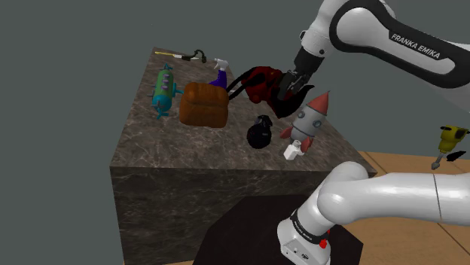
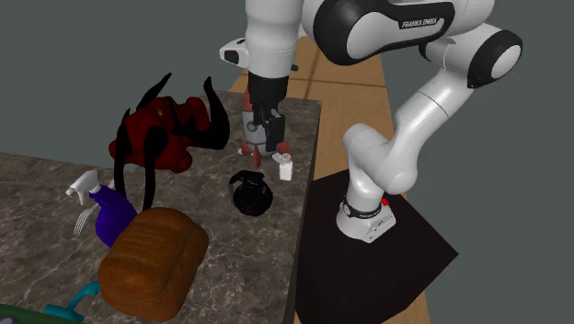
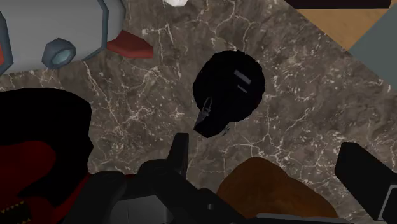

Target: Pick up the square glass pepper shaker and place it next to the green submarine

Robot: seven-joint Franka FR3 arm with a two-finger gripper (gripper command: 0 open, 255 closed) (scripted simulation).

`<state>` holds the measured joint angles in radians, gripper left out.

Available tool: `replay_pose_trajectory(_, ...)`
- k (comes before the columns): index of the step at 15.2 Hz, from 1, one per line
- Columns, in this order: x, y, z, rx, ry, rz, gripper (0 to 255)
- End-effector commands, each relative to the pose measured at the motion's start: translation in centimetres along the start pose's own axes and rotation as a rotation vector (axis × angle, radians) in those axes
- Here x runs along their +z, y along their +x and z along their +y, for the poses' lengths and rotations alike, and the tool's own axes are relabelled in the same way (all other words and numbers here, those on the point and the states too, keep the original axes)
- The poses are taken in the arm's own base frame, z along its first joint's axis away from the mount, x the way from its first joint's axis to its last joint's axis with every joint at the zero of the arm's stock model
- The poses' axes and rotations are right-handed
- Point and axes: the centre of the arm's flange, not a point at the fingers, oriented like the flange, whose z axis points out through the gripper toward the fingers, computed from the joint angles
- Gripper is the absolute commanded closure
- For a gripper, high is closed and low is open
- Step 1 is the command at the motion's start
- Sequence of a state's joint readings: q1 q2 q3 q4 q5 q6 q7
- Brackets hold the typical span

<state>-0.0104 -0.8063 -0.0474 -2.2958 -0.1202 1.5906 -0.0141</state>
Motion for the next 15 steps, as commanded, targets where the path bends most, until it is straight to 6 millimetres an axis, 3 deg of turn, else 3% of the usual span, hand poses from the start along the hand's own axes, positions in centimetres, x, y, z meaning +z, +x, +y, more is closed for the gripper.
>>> replay_pose_trajectory(1, 0.0, 0.0, 0.0, 0.000, 0.000, 0.000, 0)
replay_pose_trajectory(15, 14.3, -7.5, 7.4, -0.100, 0.041, -0.149, 0)
